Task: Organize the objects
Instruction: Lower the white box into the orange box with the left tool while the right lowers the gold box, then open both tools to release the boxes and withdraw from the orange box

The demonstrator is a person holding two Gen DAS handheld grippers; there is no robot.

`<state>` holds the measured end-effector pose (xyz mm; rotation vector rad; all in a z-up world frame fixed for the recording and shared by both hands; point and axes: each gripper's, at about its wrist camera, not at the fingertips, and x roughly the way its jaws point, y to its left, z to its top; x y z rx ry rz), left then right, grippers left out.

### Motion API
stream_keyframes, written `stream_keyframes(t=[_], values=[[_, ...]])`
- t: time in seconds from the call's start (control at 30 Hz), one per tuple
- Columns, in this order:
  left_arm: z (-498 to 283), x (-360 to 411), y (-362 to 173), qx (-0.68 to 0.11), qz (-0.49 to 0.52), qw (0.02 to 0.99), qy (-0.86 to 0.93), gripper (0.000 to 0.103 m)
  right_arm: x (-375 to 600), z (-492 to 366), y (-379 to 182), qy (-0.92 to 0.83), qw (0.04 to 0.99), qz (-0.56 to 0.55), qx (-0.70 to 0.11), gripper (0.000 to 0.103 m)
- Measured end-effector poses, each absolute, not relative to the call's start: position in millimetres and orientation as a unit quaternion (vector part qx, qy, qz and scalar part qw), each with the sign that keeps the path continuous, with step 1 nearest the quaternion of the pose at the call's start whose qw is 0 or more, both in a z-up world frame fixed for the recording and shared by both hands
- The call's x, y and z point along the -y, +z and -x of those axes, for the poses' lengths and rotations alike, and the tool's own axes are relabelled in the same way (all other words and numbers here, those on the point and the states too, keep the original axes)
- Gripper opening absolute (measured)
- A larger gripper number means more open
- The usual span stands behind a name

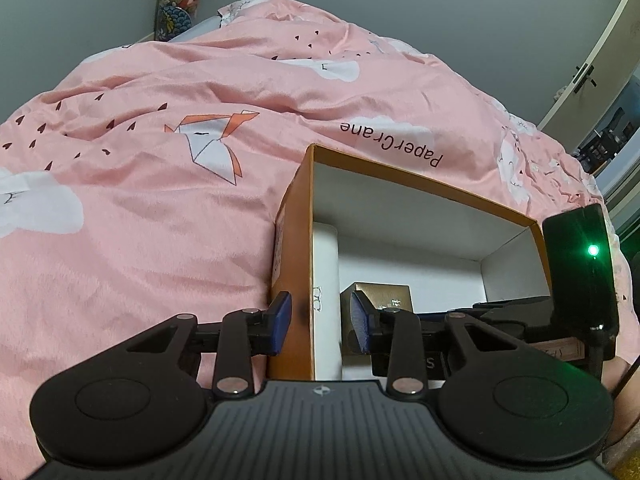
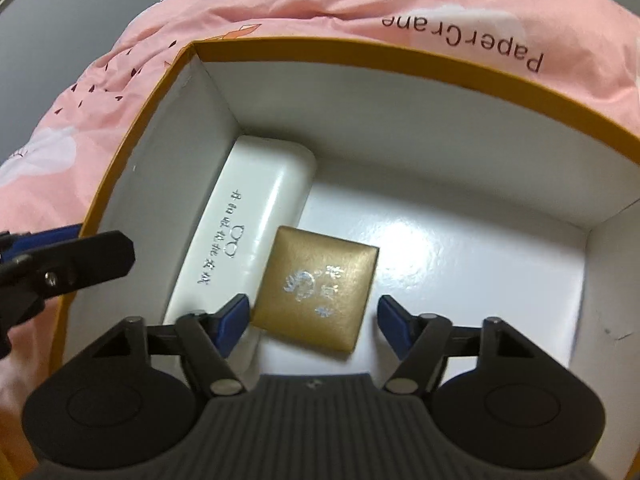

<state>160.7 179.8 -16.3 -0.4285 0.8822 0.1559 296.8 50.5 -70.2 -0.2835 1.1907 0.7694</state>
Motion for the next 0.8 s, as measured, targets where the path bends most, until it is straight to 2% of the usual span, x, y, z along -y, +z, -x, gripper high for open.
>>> stream_keyframes(t=[0.3, 0.53, 0.8], values=[[-147, -178, -10, -0.412, 0.213, 0.883, 0.075, 0.039, -17, -287, -31, 0.357, 0.765, 0.102, -0.527, 0.064], [-138, -180, -10, -0.409, 0.224, 0.882, 0.074, 0.039, 1, -288, -35, 0.371, 0.696, 0.015, -0.614, 0.063], [-137, -181, -13, -0.410, 0.229, 0.880, 0.075, 0.039, -13, -299, -59, 0.357, 0.654, -0.016, -0.666, 0.063]])
